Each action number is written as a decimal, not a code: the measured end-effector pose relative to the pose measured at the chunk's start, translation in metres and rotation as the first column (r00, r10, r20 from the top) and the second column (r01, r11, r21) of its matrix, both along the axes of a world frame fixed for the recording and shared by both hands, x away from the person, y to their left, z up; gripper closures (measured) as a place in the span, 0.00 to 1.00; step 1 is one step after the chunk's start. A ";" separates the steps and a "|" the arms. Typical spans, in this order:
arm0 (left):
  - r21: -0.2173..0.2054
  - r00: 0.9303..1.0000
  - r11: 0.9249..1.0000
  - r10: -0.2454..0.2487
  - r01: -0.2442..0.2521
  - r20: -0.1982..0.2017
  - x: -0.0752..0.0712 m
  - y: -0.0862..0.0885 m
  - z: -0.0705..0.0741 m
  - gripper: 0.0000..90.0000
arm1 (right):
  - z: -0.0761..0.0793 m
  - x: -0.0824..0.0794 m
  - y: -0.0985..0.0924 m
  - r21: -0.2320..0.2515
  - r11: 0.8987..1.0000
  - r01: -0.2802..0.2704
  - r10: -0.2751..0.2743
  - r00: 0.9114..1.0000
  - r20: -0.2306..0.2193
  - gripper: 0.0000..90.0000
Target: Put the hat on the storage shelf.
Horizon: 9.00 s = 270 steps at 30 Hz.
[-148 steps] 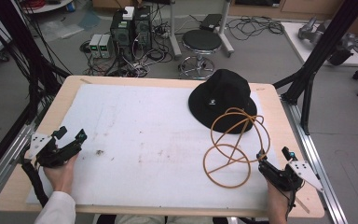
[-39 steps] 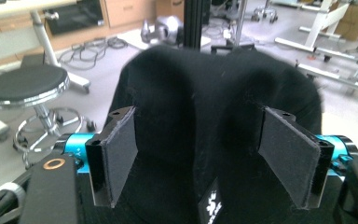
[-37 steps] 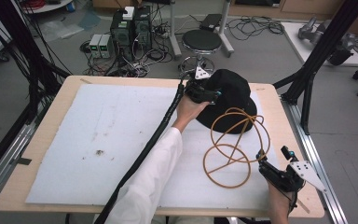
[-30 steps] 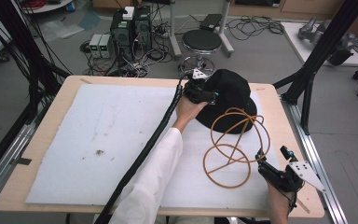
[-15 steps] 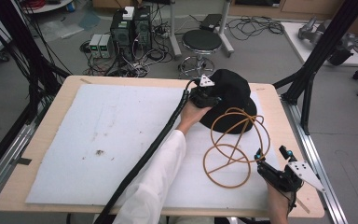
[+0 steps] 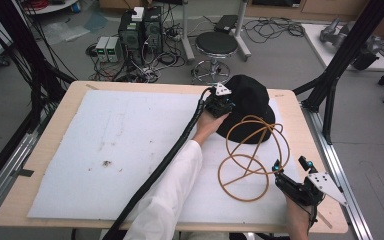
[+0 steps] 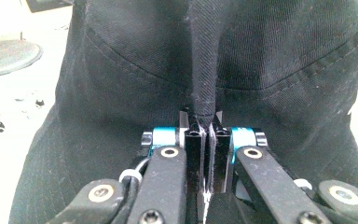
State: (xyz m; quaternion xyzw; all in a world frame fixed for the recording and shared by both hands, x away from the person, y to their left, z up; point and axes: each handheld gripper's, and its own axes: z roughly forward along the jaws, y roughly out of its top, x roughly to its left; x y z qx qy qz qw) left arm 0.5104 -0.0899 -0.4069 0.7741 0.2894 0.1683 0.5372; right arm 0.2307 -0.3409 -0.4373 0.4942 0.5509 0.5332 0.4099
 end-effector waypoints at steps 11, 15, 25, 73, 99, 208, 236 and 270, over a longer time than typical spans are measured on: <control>-0.030 1.000 1.000 -0.008 0.008 0.009 -0.002 0.006 0.005 0.98 | 0.000 0.001 0.000 -0.007 1.000 -0.001 0.001 1.000 0.002 0.16; -0.050 0.999 0.998 -0.029 0.029 0.017 -0.004 0.010 0.008 0.98 | -0.001 0.001 -0.001 -0.004 1.000 0.000 0.000 1.000 0.002 0.16; -0.116 0.995 0.993 -0.011 0.023 0.103 -0.016 0.026 0.043 0.98 | 0.000 0.000 -0.003 -0.002 1.000 0.016 -0.016 1.000 0.016 0.16; -0.412 0.897 0.872 -0.064 0.263 0.436 -0.113 0.095 0.182 0.98 | 0.001 0.002 0.000 -0.002 1.000 0.009 -0.009 1.000 0.020 0.16; -0.353 0.827 0.791 -0.312 0.499 0.468 -0.157 0.072 0.195 0.97 | 0.002 0.000 0.001 0.009 1.000 0.001 -0.001 1.000 0.027 0.16; -0.340 0.963 0.932 -0.031 0.124 0.267 -0.195 0.216 0.098 0.45 | 0.004 -0.007 0.002 0.016 1.000 0.018 -0.019 0.998 0.054 0.16; -0.284 0.935 0.944 0.243 -0.168 0.257 -0.203 0.272 0.065 0.19 | 0.004 -0.008 0.003 0.018 1.000 0.018 -0.019 0.998 0.052 0.16; -0.245 0.771 0.812 0.582 -0.530 0.259 -0.231 0.351 0.005 0.20 | 0.003 -0.011 0.001 0.019 0.999 0.030 -0.031 0.998 0.053 0.16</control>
